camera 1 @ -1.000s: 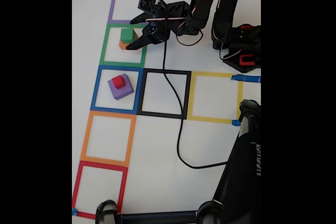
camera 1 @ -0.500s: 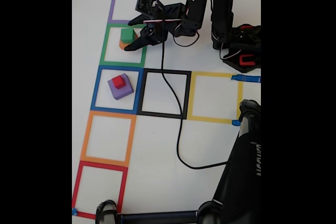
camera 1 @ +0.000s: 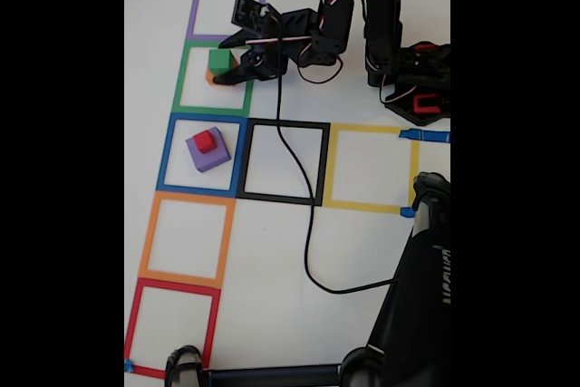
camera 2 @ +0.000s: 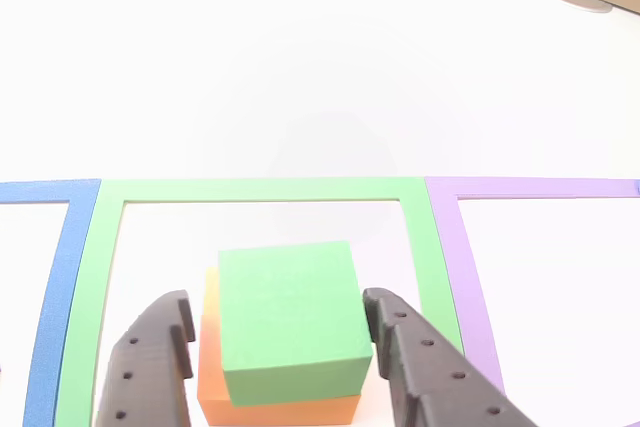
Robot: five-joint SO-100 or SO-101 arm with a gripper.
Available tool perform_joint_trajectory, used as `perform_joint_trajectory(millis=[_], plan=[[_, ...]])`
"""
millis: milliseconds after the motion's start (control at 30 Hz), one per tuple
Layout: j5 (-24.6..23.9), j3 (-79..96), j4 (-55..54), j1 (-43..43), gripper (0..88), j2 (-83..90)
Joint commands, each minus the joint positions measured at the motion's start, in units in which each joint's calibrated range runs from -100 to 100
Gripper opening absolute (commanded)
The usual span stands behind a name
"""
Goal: Tower of hanoi
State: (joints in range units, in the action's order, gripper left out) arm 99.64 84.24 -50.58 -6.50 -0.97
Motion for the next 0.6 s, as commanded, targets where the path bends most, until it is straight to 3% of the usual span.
perform_joint_trajectory(millis=[0,400,567], plan=[[0.4,-0.7,-1.3,0.7,11.4,0.0],[0.4,-0.8,-1.1,2.3,6.3,1.0],[0.4,-1.4,6.4,2.6,5.2,8.6]])
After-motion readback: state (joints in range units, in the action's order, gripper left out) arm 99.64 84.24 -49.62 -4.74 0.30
